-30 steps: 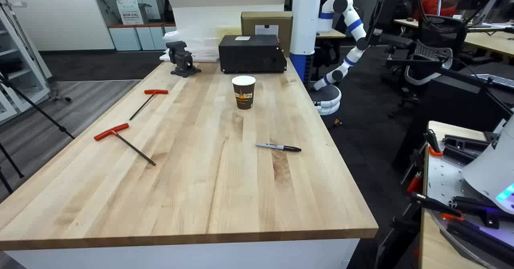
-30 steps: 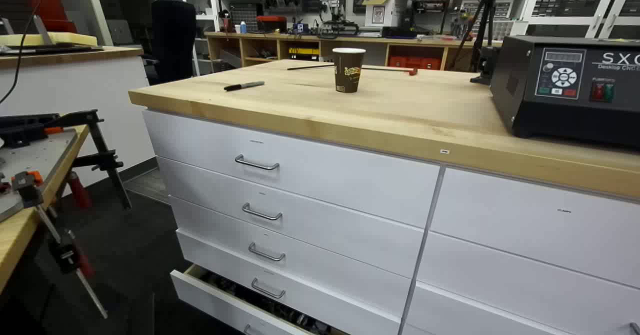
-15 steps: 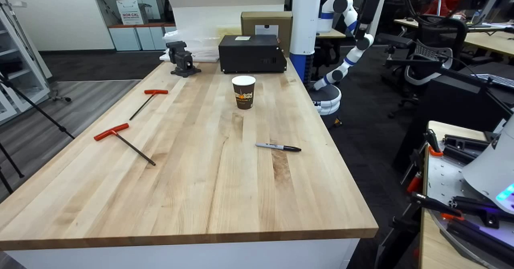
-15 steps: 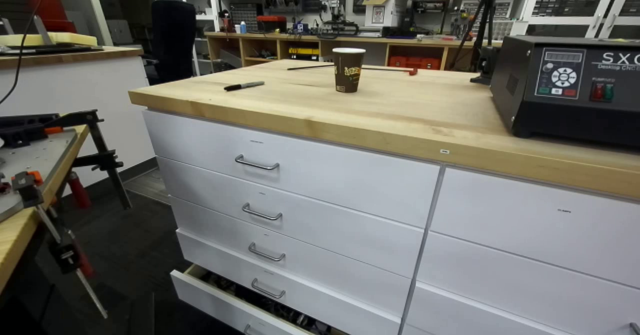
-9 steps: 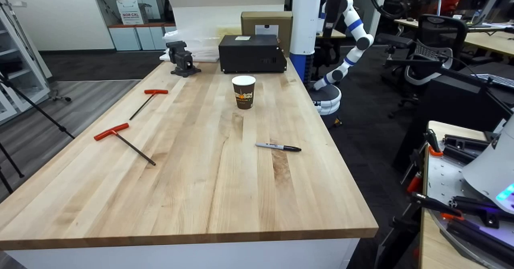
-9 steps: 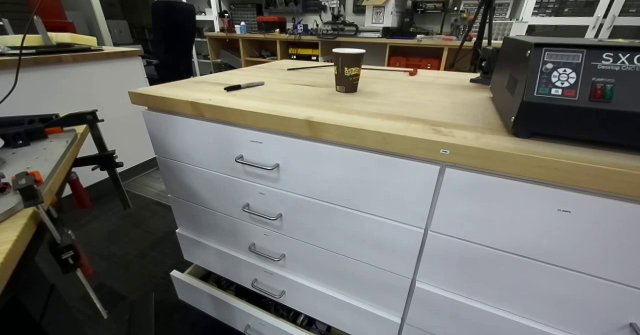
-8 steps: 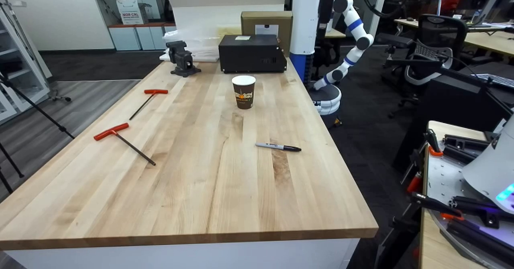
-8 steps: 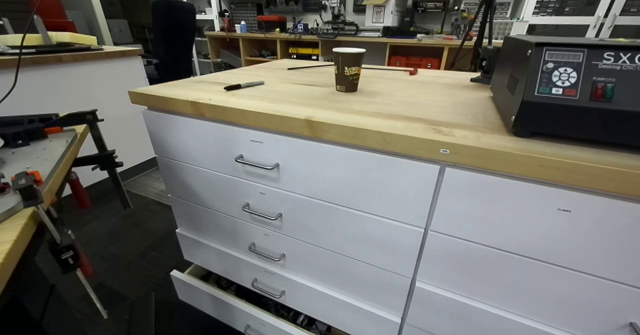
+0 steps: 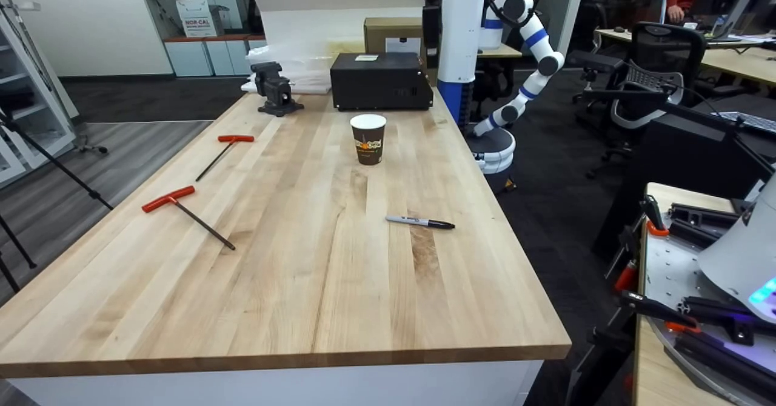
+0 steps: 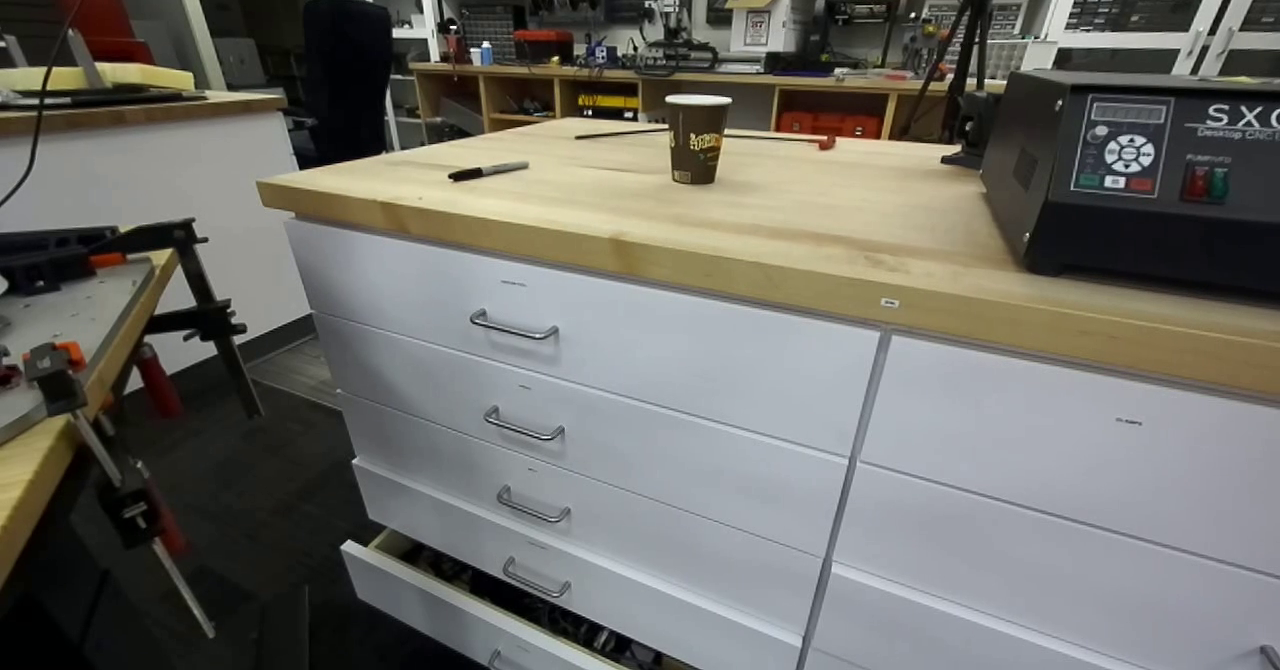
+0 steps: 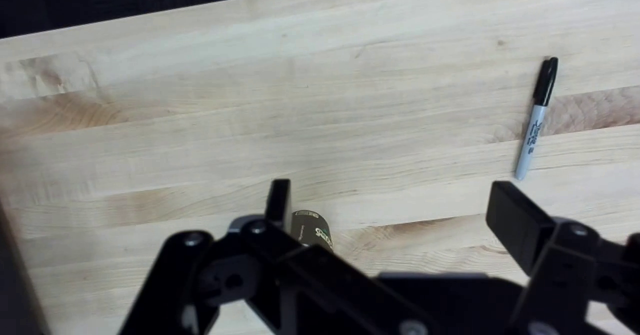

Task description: Move the cup to the left side of the black sharpie and put the sharpie in it

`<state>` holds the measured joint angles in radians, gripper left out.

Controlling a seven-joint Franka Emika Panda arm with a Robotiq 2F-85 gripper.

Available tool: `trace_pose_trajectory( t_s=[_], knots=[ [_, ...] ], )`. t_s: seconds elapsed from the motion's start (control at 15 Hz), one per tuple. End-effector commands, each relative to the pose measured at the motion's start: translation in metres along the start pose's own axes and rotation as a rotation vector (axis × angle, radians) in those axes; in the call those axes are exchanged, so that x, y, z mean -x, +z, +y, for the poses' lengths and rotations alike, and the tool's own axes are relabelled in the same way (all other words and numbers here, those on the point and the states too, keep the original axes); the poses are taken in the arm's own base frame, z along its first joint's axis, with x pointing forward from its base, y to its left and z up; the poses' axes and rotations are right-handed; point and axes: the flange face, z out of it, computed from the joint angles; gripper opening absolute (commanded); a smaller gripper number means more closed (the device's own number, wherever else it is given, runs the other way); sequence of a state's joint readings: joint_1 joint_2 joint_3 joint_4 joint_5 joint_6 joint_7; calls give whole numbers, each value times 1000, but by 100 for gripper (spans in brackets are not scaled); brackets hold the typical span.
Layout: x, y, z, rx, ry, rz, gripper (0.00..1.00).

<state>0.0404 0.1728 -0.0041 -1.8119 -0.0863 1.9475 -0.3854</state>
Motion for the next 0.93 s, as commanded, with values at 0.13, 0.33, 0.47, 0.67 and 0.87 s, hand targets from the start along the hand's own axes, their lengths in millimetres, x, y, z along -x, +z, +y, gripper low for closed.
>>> trace_pose_trajectory(
  t_s=[0.13, 0.33, 0.47, 0.67, 0.87],
  knots=[
    [-69, 20, 0, -27, 18, -109, 100],
    [-90, 36, 4, -62, 56, -144, 100],
    [-98, 44, 14, -83, 81, -134, 100],
    [-105, 53, 30, -82, 134, -98, 100],
    [-103, 53, 45, -56, 191, -44, 100]
  ],
)
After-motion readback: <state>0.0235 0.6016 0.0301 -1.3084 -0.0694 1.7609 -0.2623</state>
